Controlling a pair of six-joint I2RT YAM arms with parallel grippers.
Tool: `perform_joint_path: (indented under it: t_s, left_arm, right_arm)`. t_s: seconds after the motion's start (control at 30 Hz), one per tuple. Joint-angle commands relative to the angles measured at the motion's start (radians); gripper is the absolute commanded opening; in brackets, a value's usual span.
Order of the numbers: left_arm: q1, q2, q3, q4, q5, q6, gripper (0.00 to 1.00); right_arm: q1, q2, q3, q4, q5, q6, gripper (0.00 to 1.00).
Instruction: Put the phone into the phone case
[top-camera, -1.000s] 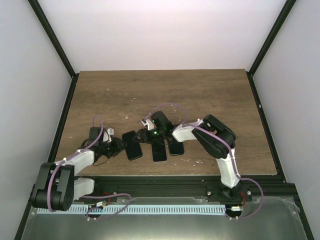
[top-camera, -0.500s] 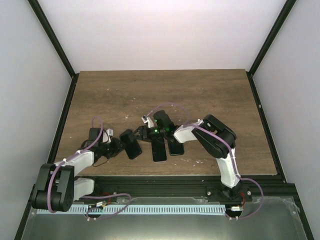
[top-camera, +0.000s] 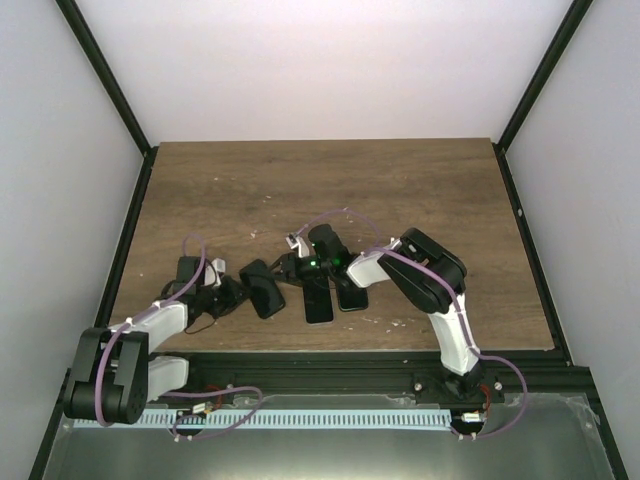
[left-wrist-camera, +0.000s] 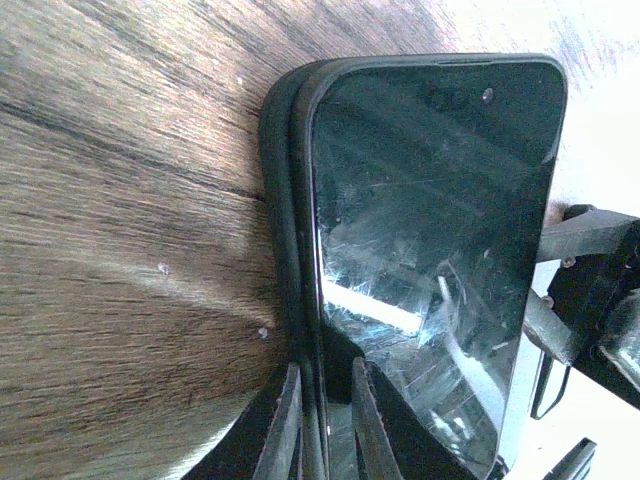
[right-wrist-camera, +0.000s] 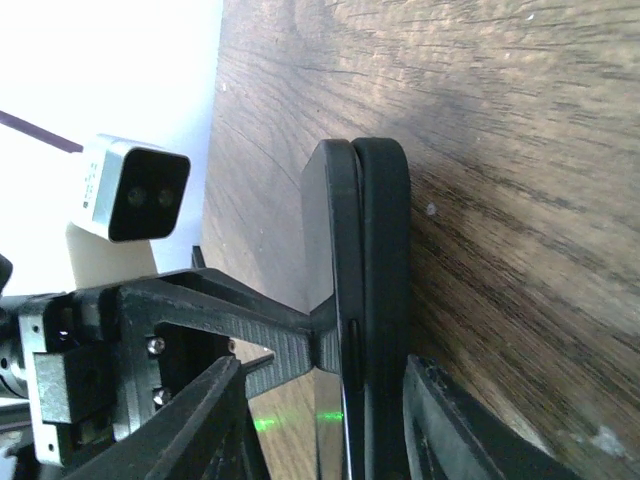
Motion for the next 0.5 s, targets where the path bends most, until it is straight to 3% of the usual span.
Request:
perform_joint_path:
  t_s: [0.0,0.1,0.23,0.47]
  left_arm:
    - [-0.015,-0.014,-0.01,0.033,0.055,0.014,0.16]
    - [-0.014,-0.025,-0.015,0.022,0.056,0.023,0.16]
    - [-0.015,-0.035,0.005,-0.029,0.047,0.053,0.2]
    - [-0.014,-0.047,0.0,-0.016,0.05,0.025,0.26]
  right_arm:
    - [0.072,-0.001,0.05,0.009,-0.138,-0.009,0.41]
    - [0.073,0.001,0.028,0.114,-0.181,0.028,0.4]
    - [0.076,-0.011,0.053,0.01,-0.173,-0.04,0.43]
    - [0.088,0.013,0.053,0.045,-0.208,-0.026,0.44]
